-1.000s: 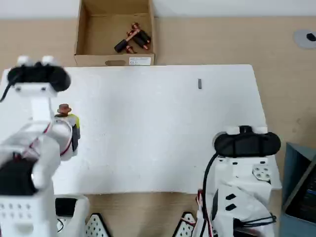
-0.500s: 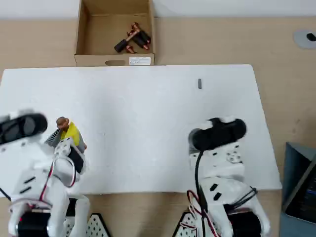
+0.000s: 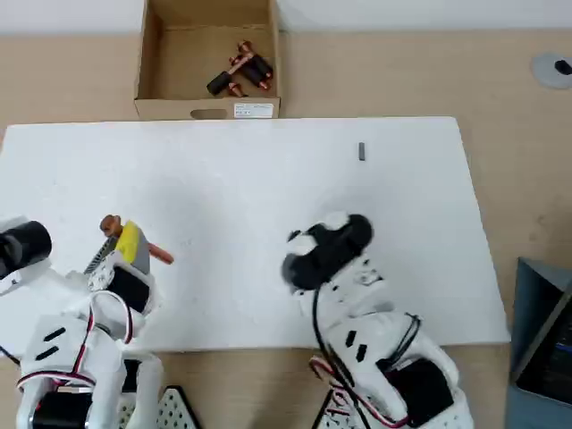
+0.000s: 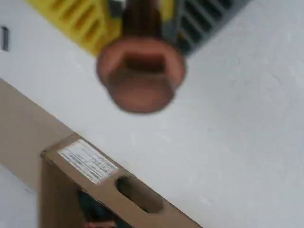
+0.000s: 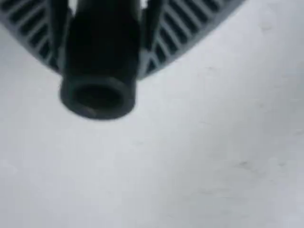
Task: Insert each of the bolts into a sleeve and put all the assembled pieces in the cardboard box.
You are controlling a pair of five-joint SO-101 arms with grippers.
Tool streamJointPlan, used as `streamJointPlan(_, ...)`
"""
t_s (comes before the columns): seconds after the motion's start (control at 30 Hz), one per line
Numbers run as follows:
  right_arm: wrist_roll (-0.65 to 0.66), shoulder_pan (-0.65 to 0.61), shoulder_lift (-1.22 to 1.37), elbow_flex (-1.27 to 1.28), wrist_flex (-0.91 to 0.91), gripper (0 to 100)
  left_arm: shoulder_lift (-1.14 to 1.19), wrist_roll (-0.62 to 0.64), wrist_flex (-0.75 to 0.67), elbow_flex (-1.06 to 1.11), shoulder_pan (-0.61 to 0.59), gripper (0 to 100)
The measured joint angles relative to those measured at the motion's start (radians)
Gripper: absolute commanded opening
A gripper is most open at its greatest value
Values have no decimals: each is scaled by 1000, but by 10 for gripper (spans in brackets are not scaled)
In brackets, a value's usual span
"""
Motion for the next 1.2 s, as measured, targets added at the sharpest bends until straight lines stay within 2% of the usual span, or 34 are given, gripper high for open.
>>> streamJointPlan(0.3, 0, -170, 0, 23, -48, 9, 0, 54, -32, -60, 244, 2)
streamJointPlan(0.57, 0, -295, 0, 23, -49, 9, 0, 54, -167, -77, 269, 2)
streamJointPlan(0.83, 74, -322, 0, 23, -49, 9, 0, 54, -170, -77, 397, 2)
streamJointPlan(1.2, 83, -322, 0, 23, -104, 9, 2, 43, -170, -23, 410, 2)
